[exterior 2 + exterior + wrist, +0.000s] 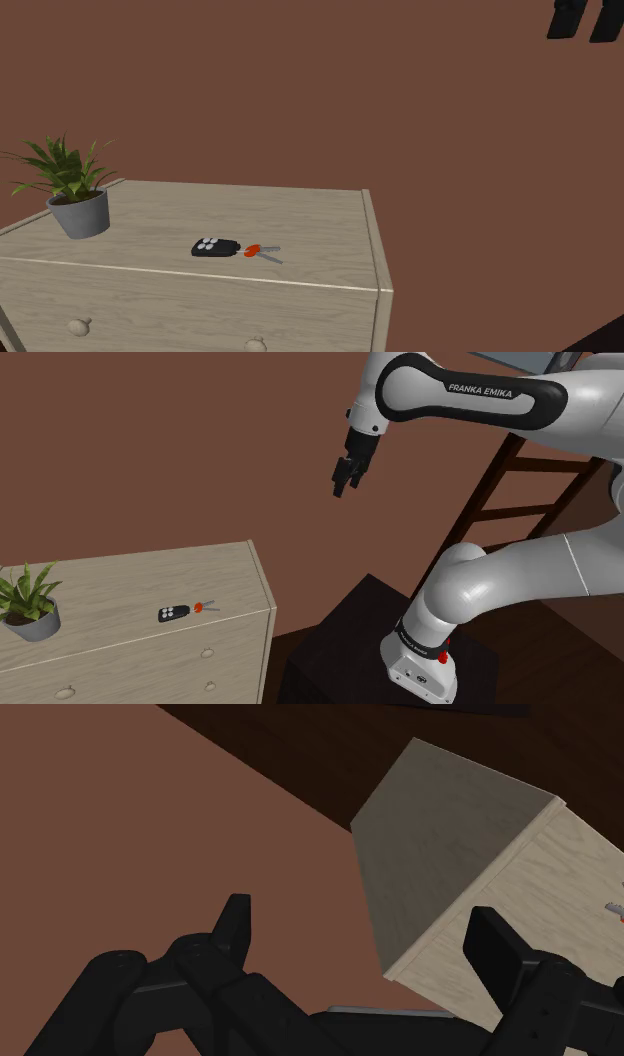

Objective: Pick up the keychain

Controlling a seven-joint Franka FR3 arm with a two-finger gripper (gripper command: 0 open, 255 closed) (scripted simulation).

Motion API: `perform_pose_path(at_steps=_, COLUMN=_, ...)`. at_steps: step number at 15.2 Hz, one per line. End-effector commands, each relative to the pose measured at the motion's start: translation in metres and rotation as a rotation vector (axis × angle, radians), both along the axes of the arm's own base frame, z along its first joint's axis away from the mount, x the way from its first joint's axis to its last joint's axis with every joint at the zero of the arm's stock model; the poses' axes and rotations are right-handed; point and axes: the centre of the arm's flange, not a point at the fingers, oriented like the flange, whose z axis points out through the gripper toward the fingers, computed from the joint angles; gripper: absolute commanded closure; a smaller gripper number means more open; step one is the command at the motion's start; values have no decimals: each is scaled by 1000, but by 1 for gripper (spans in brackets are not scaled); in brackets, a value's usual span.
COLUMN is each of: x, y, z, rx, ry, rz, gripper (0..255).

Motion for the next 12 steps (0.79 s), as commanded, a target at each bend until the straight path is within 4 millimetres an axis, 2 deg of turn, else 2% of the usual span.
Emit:
perform_pose_path(at_steps=1, x=0, y=0, z=0, rx=0, ry=0, rz=0, gripper=0)
perform_pose_path(at_steps=12, x=64, y=108, z=-69, rx=-1, ry=-7, rz=232, gripper=0)
